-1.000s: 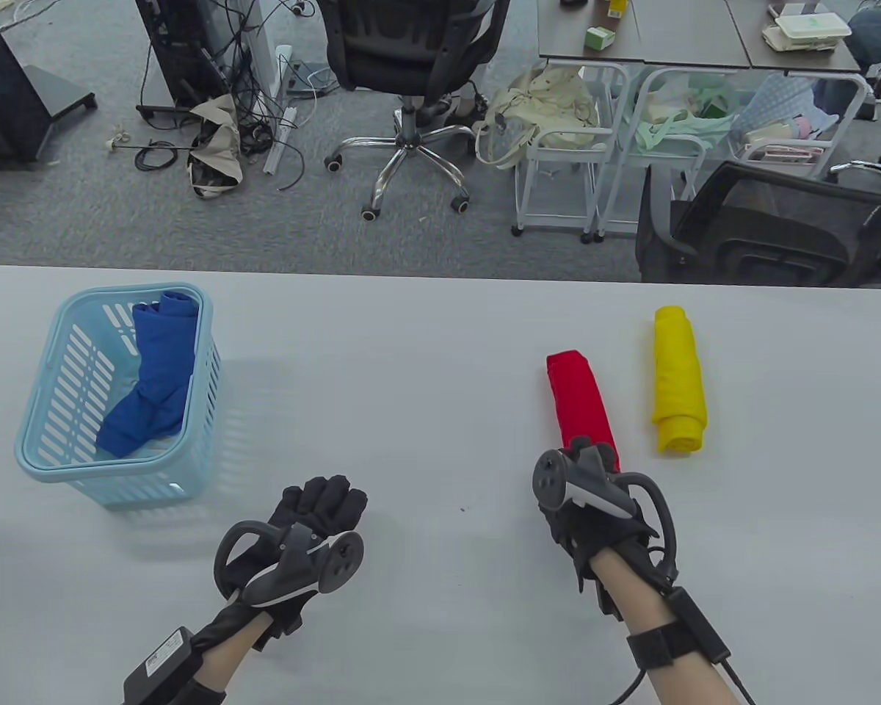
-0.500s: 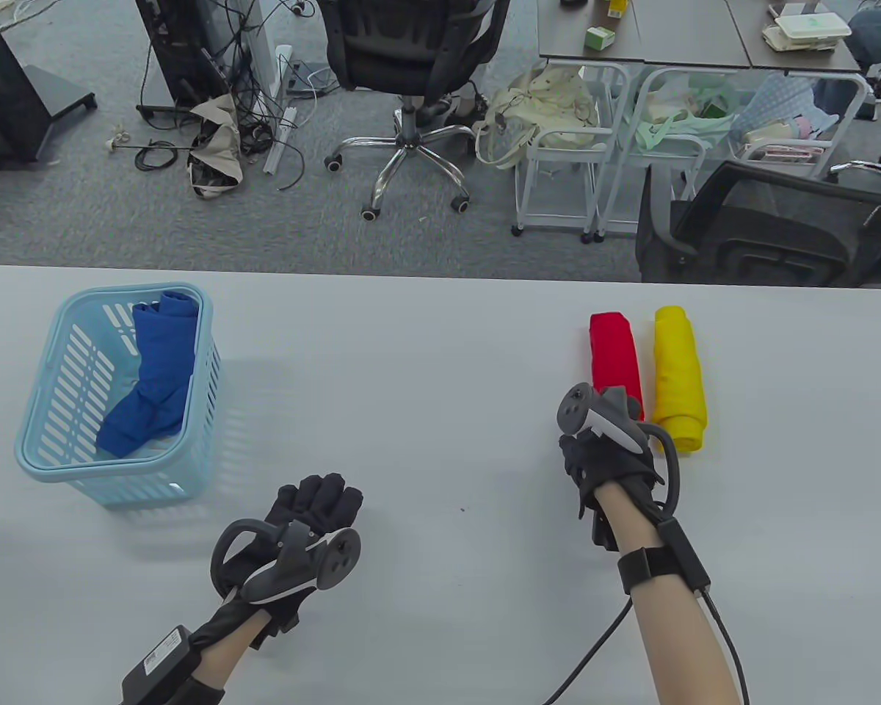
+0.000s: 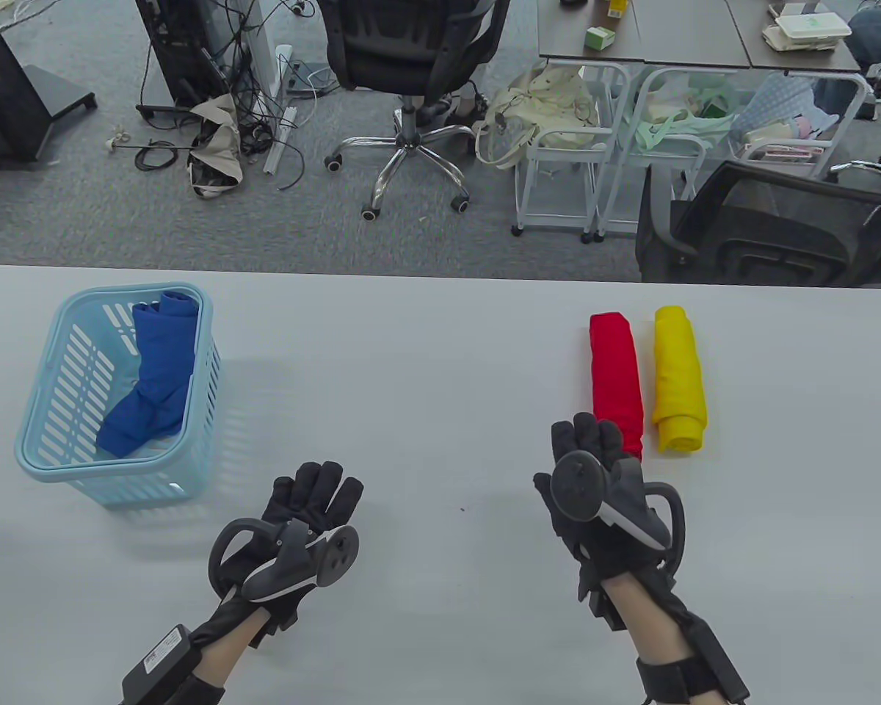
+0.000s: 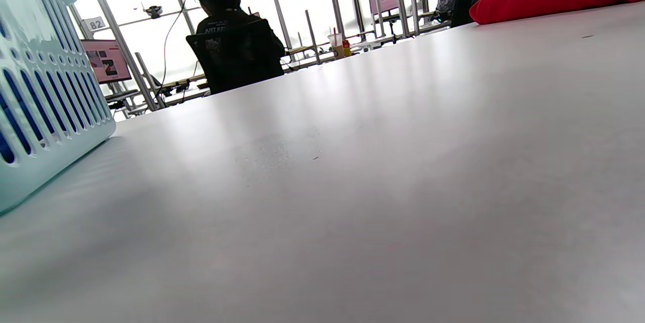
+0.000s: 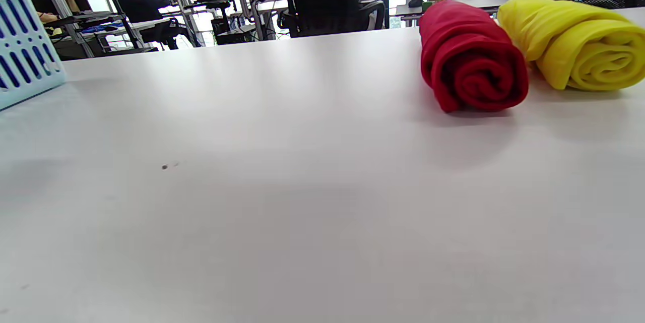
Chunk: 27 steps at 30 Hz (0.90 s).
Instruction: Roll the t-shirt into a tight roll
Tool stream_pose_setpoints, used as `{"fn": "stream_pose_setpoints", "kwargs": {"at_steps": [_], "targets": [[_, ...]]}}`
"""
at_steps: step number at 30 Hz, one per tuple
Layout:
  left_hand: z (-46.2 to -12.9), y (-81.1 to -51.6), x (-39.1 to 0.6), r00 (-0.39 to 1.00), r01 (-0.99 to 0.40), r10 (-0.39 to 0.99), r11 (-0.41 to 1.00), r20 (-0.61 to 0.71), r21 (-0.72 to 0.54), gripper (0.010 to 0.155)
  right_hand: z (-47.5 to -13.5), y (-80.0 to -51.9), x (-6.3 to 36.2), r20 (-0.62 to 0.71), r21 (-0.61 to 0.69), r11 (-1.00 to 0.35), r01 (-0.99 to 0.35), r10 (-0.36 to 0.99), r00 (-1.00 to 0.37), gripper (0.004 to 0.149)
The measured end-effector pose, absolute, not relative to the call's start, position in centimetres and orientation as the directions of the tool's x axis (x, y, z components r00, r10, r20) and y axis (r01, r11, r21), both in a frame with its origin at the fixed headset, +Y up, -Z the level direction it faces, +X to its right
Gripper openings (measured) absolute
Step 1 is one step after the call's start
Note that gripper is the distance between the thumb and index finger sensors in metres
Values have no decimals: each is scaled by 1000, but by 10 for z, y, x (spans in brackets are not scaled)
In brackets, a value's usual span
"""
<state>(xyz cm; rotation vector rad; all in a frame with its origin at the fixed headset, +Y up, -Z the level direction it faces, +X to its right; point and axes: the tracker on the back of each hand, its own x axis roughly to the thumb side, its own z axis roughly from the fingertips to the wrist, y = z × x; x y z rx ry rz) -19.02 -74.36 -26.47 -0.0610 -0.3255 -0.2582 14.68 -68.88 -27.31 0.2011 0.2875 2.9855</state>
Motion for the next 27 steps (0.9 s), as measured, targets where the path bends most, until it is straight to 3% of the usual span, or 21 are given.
{"fn": "stream_pose_setpoints", "kwargs": {"at_steps": [7, 20, 23, 27], "targets": [[-266, -746, -192, 922, 251, -231, 968, 312, -27, 75, -262, -727, 150, 127, 202, -979, 26, 0, -992, 78], [-272, -744, -196, 928, 255, -238, 967, 287, -23, 73, -263, -736, 149, 138, 246, -968, 45, -10, -990, 84], [-280, -734, -199, 938, 232, -214, 972, 273, -35, 70, -263, -736, 149, 137, 256, -966, 39, -4, -991, 83], [-290, -700, -204, 953, 181, -182, 983, 243, 25, 70, -264, -736, 151, 134, 266, -963, 37, -1, -991, 83]]}}
